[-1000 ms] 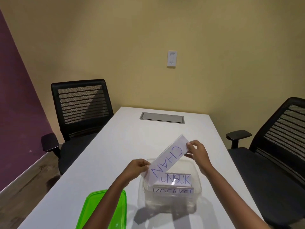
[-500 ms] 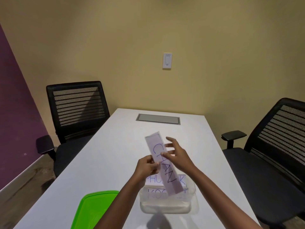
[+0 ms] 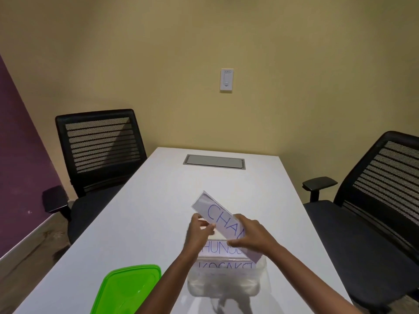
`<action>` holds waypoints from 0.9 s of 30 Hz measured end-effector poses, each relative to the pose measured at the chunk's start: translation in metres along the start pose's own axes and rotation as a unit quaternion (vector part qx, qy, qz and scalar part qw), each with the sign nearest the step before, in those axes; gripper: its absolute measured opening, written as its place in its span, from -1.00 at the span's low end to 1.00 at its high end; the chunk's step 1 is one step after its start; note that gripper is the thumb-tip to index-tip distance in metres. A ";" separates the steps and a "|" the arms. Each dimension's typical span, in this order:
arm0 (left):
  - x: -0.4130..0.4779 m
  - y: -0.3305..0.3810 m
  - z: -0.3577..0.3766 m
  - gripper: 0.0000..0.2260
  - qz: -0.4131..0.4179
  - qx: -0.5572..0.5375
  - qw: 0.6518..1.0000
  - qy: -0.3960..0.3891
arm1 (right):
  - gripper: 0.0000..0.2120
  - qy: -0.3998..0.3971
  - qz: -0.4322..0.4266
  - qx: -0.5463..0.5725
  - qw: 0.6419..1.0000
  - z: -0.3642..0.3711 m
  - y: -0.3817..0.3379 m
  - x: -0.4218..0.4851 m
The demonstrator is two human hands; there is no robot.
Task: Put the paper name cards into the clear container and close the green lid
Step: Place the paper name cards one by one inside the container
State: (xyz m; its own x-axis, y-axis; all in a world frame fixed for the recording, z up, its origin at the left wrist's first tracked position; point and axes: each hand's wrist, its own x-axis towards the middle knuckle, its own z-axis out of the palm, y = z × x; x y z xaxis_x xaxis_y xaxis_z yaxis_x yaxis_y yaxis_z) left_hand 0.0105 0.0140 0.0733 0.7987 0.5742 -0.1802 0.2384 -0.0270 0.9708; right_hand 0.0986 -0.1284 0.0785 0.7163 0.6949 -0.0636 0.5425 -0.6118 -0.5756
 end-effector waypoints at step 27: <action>0.054 -0.087 0.007 -0.50 0.127 0.664 0.710 -0.196 | -0.27 -0.163 -0.045 -0.213 0.962 0.073 0.065 0.040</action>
State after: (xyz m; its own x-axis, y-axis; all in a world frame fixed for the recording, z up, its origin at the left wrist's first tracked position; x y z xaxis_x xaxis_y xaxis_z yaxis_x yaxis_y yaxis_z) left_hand 0.0366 0.0418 -0.0221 0.9398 0.1475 -0.3083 0.1617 -0.9866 0.0208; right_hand 0.1305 -0.1135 -0.0209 0.5197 0.7912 -0.3223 0.7763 -0.5948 -0.2085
